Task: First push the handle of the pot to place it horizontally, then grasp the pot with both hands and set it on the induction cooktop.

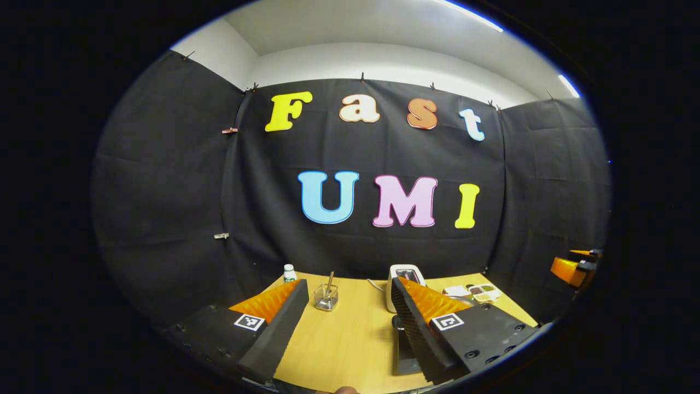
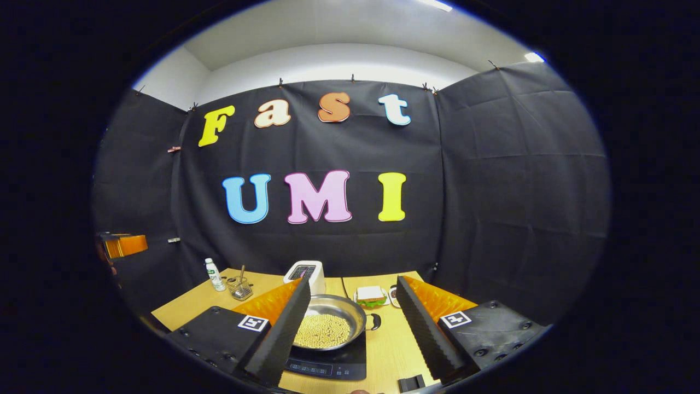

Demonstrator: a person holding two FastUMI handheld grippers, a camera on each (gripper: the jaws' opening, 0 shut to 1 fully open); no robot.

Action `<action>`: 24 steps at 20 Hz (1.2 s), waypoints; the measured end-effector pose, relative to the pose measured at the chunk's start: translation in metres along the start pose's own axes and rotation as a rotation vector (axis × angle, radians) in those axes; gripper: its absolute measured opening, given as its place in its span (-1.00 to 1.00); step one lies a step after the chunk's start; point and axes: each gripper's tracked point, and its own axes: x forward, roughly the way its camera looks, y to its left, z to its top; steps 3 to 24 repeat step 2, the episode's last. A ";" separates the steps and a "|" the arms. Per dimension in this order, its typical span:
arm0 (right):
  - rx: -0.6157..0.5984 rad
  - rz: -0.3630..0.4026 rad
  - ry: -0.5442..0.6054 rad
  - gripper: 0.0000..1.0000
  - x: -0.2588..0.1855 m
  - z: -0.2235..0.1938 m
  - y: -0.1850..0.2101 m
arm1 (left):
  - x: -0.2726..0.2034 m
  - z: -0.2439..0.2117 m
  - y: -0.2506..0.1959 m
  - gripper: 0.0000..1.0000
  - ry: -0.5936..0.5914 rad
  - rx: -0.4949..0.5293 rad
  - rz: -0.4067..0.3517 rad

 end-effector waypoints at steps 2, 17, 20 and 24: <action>0.003 -0.015 0.018 0.96 -0.006 -0.012 -0.009 | -0.008 -0.021 -0.013 0.90 0.041 -0.049 -0.038; 0.003 -0.015 0.018 0.96 -0.006 -0.012 -0.009 | -0.008 -0.021 -0.013 0.90 0.041 -0.049 -0.038; 0.003 -0.015 0.018 0.96 -0.006 -0.012 -0.009 | -0.008 -0.021 -0.013 0.90 0.041 -0.049 -0.038; 0.003 -0.015 0.018 0.96 -0.006 -0.012 -0.009 | -0.008 -0.021 -0.013 0.90 0.041 -0.049 -0.038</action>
